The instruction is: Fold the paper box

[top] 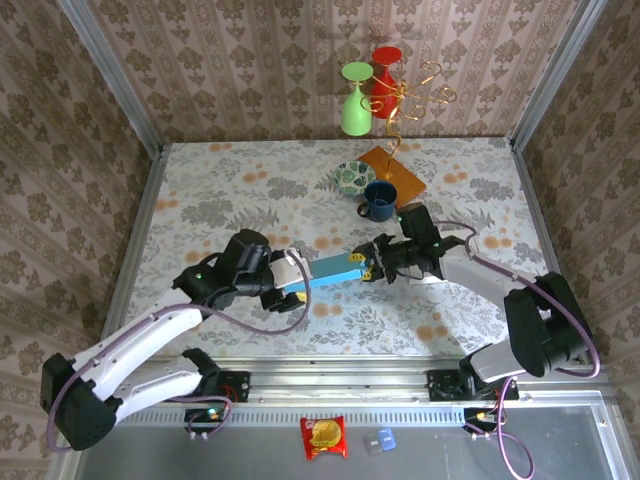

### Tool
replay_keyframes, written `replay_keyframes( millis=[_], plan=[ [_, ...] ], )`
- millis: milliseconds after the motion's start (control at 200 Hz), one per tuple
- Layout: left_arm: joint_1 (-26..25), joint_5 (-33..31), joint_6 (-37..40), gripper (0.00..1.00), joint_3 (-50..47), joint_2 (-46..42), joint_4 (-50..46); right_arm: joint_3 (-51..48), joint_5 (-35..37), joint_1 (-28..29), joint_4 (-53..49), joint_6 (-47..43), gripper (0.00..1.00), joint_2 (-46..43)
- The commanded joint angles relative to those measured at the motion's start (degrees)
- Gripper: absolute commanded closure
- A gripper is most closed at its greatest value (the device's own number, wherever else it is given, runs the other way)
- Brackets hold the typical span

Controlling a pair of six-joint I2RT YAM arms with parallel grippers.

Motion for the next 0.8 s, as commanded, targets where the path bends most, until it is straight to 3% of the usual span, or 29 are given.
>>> replay_keyframes(
  millis=[0,565,795],
  plan=[
    [-1.9,-2.2,6.4,0.26,2.4,2.2,-2.6,-1.7,-2.4,-0.3,-2.7,7.3,0.72,-1.7],
    [-5.0,-8.4,7.5,0.28,3.6,11.7,3.4,-8.2,-2.8,-0.3,1.9,18.7,0.74,-5.4],
    [-5.2,-6.0,7.7,0.44,5.8,14.8,1.9,-9.9,-2.9,-0.3,5.6,21.0,0.70,-4.1]
  ],
)
